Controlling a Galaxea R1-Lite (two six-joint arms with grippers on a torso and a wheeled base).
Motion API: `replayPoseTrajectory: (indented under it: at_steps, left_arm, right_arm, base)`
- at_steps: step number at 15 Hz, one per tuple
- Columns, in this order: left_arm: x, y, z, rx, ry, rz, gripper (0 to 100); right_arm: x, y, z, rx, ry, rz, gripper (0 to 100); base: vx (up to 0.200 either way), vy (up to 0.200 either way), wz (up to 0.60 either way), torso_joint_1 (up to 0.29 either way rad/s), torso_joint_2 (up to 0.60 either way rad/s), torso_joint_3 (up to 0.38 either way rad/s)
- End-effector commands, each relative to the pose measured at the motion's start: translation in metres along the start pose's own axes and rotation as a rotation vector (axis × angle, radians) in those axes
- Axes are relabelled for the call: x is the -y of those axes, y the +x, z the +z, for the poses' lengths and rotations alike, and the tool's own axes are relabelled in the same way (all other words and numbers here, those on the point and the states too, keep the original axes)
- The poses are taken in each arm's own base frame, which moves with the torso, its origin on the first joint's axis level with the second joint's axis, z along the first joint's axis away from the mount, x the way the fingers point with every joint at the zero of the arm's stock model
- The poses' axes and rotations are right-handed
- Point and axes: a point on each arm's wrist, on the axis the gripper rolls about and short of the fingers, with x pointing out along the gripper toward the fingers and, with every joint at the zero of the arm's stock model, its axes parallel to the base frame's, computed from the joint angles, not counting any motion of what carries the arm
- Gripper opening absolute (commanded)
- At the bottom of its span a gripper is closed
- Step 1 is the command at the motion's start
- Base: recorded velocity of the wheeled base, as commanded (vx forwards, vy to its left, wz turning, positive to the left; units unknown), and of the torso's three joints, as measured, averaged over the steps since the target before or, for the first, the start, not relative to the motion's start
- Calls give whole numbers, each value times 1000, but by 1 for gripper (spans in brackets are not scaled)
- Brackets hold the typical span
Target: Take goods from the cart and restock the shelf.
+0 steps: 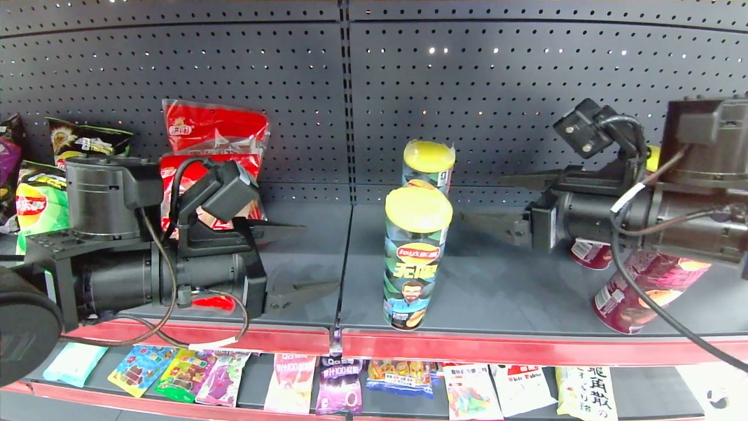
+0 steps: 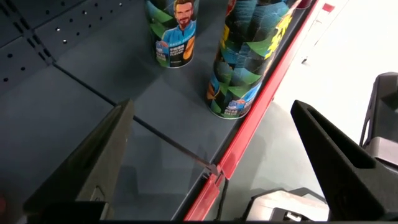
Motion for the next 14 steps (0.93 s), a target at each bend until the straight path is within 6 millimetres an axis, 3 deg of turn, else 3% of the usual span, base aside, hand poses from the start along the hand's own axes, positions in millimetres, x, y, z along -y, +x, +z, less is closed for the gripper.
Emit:
replayPoseTrajectory:
  at_steps: [1, 7, 14]
  left_arm:
    - [1, 1, -1, -3, -1, -2, 100]
    - [2, -1, -4, -22, -5, 44, 100]
    - [-1, 32, -23, -120, -36, 53, 100]
  right_arm:
    - [-9, -31, 2, 38, -11, -9, 100]
    - [-32, -98, -15, 97, -28, -20, 100]
    - [-52, -158, -26, 207, -18, -52, 100]
  base:
    - [0, 0, 0, 0, 0, 0]
    - [0, 0, 0, 0, 0, 0]
    - [0, 0, 0, 0, 0, 0]
